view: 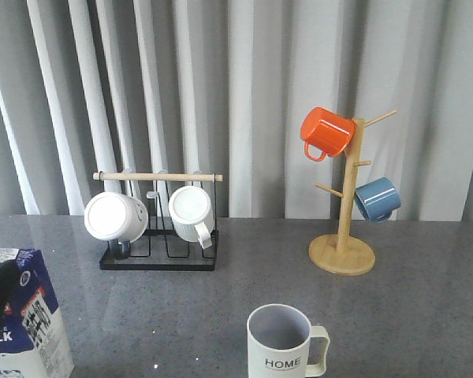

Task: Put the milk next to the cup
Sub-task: 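Move the left gripper to the Pascual milk carton, then grasp the milk carton with the left gripper and lift it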

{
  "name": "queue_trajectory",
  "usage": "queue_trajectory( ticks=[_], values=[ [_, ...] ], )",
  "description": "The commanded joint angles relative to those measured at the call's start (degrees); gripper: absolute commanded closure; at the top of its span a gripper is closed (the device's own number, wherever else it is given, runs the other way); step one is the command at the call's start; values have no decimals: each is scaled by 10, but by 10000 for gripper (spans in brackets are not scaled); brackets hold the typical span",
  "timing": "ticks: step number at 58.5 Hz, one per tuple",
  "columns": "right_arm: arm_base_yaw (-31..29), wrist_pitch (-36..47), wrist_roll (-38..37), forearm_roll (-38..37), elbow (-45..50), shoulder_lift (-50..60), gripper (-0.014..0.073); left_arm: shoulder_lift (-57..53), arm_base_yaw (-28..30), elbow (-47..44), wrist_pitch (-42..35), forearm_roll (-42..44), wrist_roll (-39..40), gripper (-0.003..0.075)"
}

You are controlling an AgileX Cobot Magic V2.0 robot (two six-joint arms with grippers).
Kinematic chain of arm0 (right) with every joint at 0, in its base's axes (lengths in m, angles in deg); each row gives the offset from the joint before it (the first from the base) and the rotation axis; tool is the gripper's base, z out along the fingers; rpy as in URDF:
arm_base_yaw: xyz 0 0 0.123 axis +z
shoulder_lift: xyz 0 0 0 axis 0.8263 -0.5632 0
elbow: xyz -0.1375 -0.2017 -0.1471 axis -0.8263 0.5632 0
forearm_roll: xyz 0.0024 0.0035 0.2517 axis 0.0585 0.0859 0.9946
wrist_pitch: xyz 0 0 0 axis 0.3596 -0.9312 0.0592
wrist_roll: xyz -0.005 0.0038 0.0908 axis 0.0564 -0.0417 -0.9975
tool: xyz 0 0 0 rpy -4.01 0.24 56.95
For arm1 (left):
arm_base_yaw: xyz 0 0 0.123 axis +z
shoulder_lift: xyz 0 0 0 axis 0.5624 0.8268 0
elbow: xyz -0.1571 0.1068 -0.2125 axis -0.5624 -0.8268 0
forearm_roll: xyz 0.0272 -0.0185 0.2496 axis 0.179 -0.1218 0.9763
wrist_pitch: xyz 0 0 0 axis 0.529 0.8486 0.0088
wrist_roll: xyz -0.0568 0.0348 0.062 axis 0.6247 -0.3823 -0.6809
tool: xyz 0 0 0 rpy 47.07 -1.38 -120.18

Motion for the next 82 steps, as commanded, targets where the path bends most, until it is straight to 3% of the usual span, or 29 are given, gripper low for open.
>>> queue_trajectory(
  ticks=[1,34,41,62,70,82],
  values=[
    [-4,38,4,-3,-20,-1,603,29,-1,26,-68,-2,0,4],
    [-4,38,4,-3,-20,-1,603,155,-1,26,-96,-21,-5,34],
    [-4,38,4,-3,-20,-1,603,166,-1,26,-103,-29,3,114],
    [-4,38,4,-3,-20,-1,603,164,-3,26,-114,-27,3,519],
    [-4,38,4,-3,-20,-1,603,161,-3,26,-114,-27,13,594],
    [-4,38,4,-3,-20,-1,603,120,-8,26,-165,-20,61,608]
  ],
)
